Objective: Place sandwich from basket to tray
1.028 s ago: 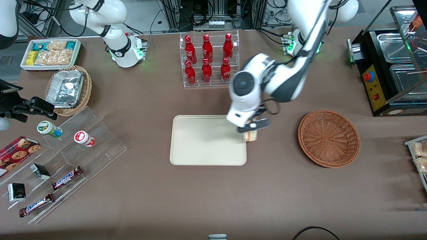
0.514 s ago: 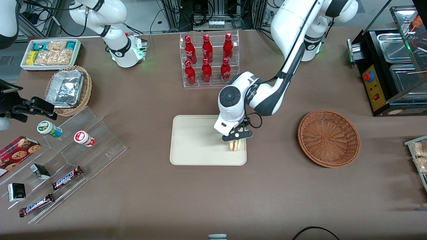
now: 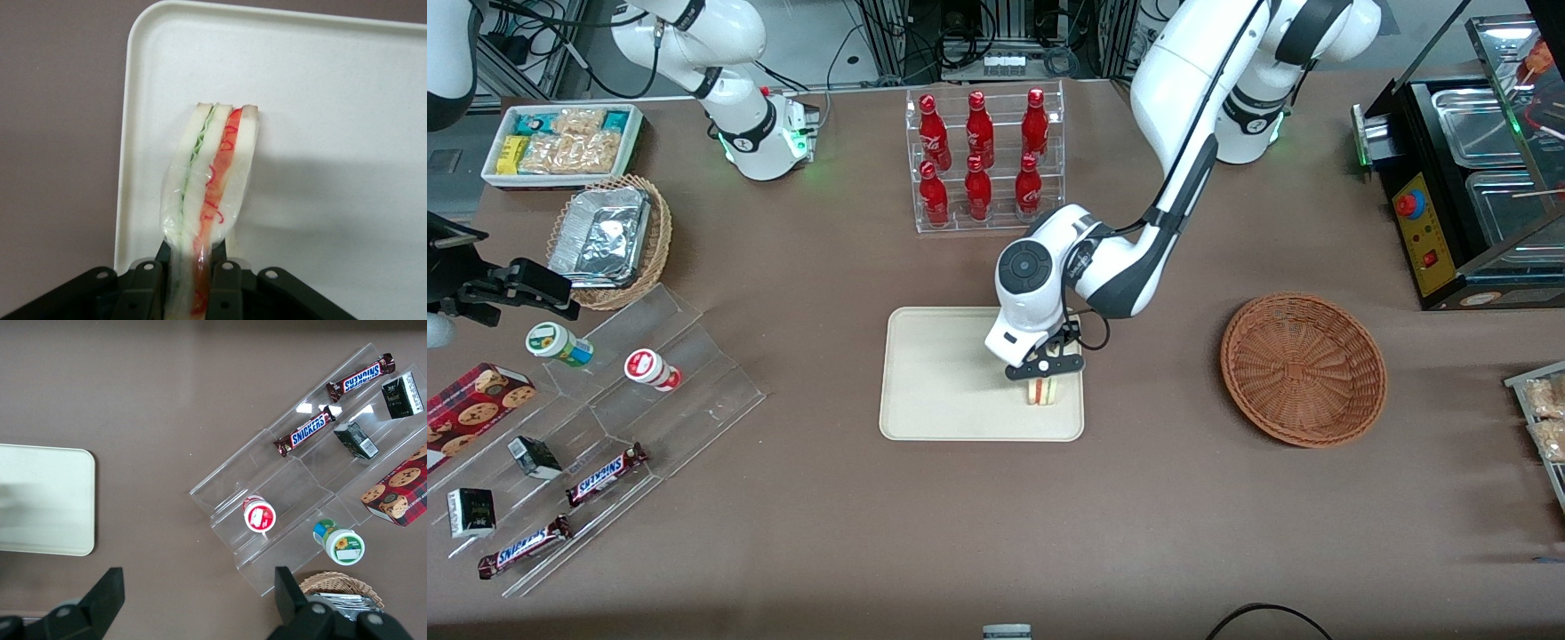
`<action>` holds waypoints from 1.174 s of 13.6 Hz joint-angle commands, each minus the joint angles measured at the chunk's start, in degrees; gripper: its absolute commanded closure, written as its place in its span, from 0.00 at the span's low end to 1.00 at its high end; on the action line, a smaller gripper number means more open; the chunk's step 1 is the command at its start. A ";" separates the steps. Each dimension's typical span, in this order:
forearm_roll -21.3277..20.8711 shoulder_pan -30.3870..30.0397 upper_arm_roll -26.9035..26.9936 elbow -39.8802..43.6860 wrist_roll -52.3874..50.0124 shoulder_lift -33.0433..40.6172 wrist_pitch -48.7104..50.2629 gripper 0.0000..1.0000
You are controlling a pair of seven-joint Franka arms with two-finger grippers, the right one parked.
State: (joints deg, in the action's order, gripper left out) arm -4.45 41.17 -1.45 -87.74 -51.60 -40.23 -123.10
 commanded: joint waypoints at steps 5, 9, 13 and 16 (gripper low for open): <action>-0.64 0.23 1.27 2.49 -0.17 3.29 5.56 0.00; 0.06 -3.10 2.94 2.49 -0.26 12.97 13.49 0.00; -0.03 -8.64 2.94 2.23 0.80 21.75 22.52 0.00; 0.50 -12.68 3.03 1.52 6.75 27.29 27.62 0.00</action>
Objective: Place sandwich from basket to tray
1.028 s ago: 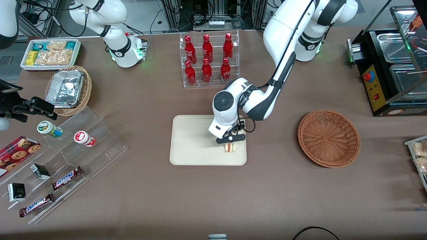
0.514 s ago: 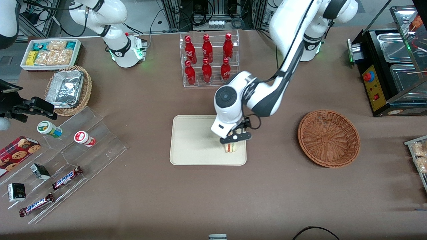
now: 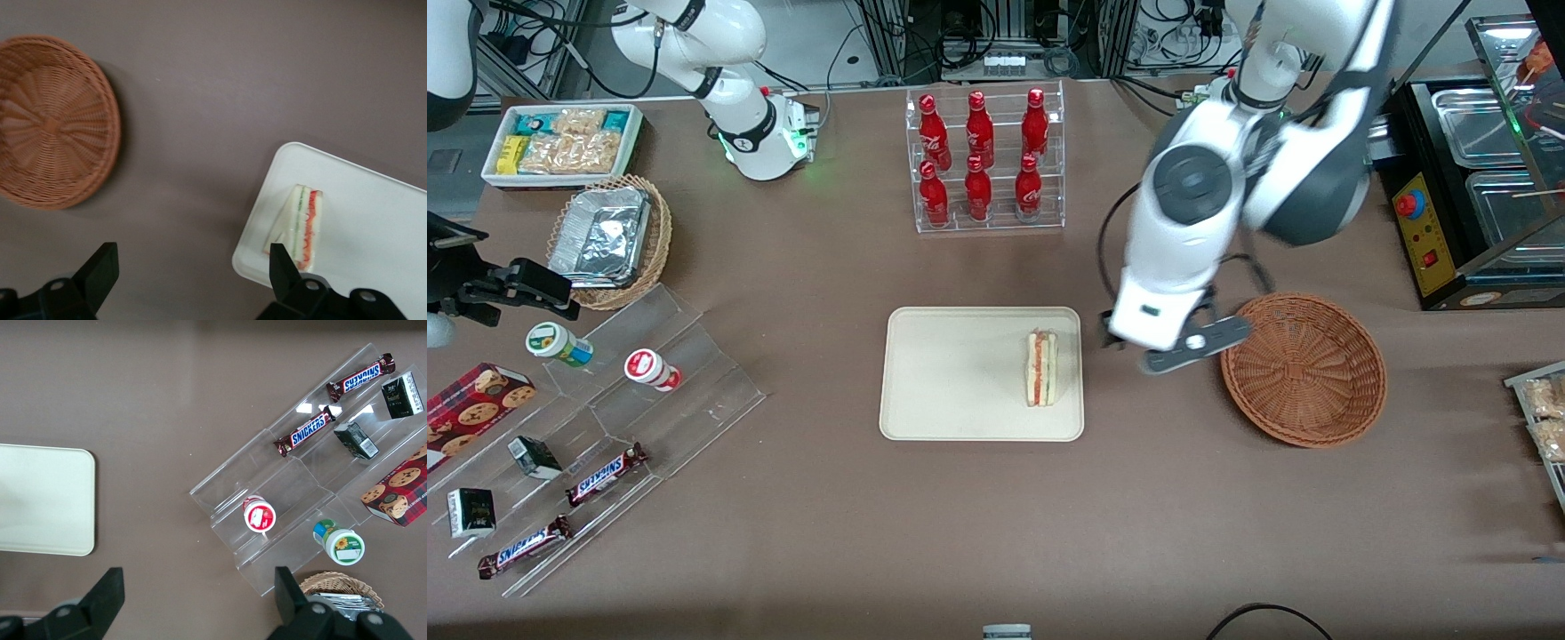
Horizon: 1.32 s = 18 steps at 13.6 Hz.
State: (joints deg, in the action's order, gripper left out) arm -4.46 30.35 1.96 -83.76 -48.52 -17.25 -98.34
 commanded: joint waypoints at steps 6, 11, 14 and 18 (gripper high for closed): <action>1.21 -10.30 -0.29 -7.11 18.26 15.74 11.76 0.00; 5.59 -19.87 -0.46 -11.42 31.79 22.52 12.91 0.00; 6.48 -24.27 -0.90 -12.03 36.65 24.54 15.02 0.00; 7.71 -31.23 -3.80 -12.22 37.45 25.43 15.20 0.00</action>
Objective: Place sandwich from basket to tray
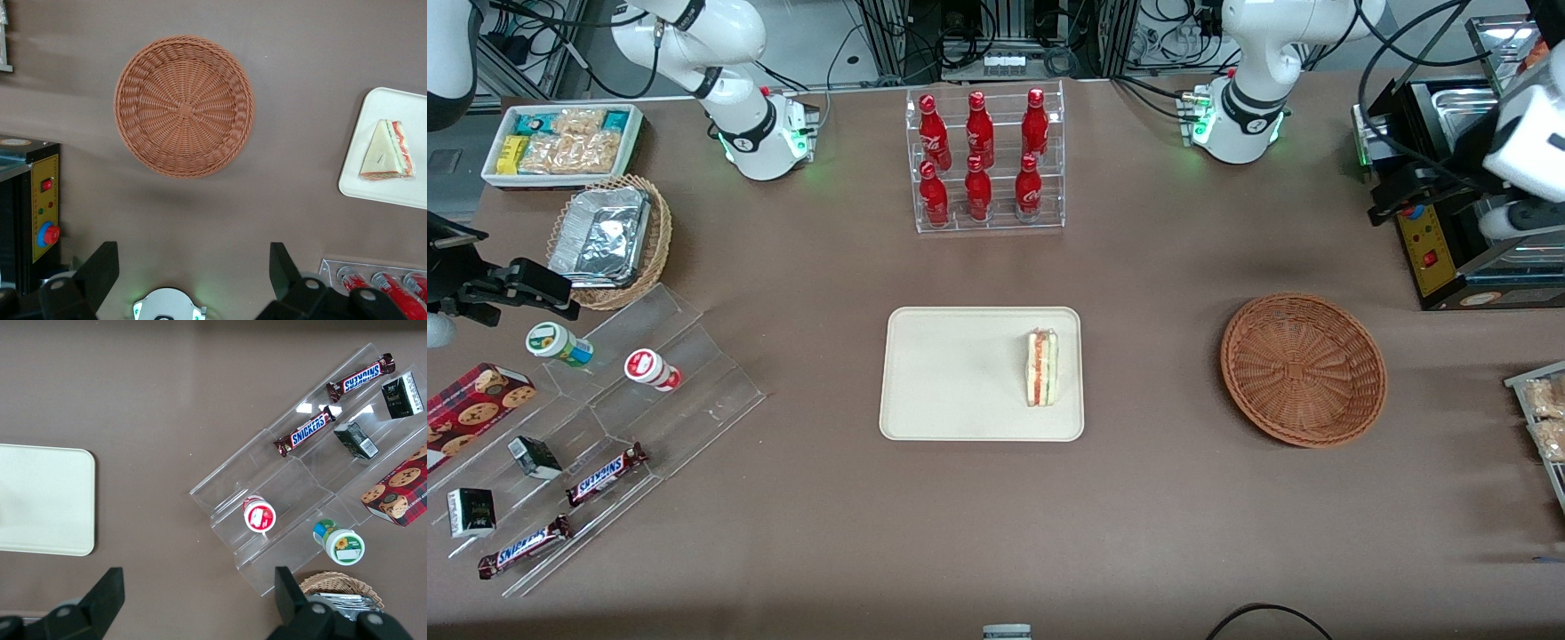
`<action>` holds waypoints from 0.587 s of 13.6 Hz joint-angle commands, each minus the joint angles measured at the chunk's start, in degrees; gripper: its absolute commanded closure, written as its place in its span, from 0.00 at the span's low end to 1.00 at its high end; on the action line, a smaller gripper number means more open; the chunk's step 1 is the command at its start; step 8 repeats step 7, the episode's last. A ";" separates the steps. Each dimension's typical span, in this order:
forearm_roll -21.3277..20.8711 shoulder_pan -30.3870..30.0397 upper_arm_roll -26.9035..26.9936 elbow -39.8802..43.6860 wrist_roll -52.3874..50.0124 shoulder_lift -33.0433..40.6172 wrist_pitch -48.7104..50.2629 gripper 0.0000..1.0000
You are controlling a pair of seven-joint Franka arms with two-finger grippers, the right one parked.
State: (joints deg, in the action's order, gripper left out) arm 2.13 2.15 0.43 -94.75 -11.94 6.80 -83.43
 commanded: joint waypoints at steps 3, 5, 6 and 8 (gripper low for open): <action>0.24 -2.94 -2.62 0.00 0.95 0.50 0.19 0.00; -0.02 -3.02 -2.97 0.70 4.01 0.05 0.28 0.00; -0.11 -3.11 -2.80 0.62 6.03 0.14 0.45 0.00; -0.72 -3.11 -2.80 0.62 7.01 0.14 0.46 0.00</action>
